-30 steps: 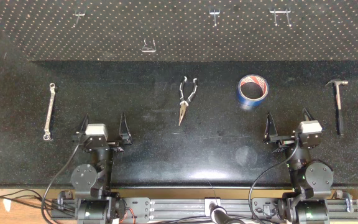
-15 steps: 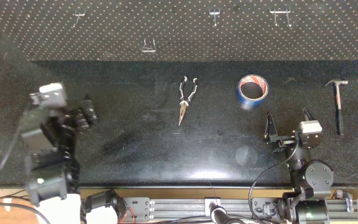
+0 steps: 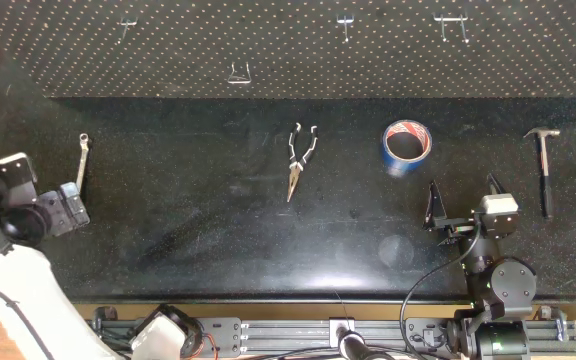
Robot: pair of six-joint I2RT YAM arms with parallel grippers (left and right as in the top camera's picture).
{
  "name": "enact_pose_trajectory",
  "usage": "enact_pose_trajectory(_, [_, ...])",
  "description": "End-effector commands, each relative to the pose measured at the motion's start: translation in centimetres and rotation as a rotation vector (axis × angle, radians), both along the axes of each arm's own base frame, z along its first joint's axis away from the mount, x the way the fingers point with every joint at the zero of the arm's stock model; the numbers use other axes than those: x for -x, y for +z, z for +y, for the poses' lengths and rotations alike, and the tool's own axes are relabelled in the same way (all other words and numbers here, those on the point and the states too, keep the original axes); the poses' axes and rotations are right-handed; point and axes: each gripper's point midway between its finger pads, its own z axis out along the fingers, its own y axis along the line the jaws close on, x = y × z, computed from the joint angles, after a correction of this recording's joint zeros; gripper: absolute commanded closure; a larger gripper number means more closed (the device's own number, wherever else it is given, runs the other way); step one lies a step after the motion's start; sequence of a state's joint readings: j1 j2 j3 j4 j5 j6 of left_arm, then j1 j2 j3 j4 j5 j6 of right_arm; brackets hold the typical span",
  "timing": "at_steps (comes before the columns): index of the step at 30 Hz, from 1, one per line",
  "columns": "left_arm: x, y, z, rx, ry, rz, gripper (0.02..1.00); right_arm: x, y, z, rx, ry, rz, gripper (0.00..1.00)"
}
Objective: Place Tools Onto Pegboard
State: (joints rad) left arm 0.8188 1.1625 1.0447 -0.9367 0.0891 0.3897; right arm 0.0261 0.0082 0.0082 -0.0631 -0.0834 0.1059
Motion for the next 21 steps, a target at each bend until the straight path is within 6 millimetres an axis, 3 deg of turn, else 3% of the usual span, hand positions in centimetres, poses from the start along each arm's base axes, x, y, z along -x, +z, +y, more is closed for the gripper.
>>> enact_pose_trajectory(1, [-2.2, 0.0, -1.8, -0.025, -0.408, -0.026, 0.025, 0.0, -0.1, -0.1, 0.014, -0.001, -0.001, 0.04])
enact_pose_trajectory(7, [-3.7, -6.0, -0.5, 0.139, -0.416, 0.05, 0.025, 0.0, -0.1, -0.1, 0.014, -0.001, -0.001, 0.042])
enact_pose_trajectory(9, [-4.7, -6.9, 0.7, 0.116, -0.413, 0.041, 0.025, 0.0, -0.1, -0.1, 0.014, -0.001, -0.001, 0.042])
enact_pose_trajectory(11, [-5.1, -8.0, 3.2, 0.064, -0.331, 0.072, 0.023, 0.0, -0.1, -0.1, 0.014, -0.001, -0.001, 0.042])
enact_pose_trajectory(14, [-4.9, -11.3, 3.4, 0.13, -0.321, 0.135, 0.025, 0.0, -0.1, -0.1, 0.014, -0.001, -0.001, 0.04])
enact_pose_trajectory(21, [-5.1, -14.9, 4.4, 0.16, -0.306, 0.181, 0.025, 0.0, -0.1, -0.1, 0.014, -0.001, -0.001, 0.042])
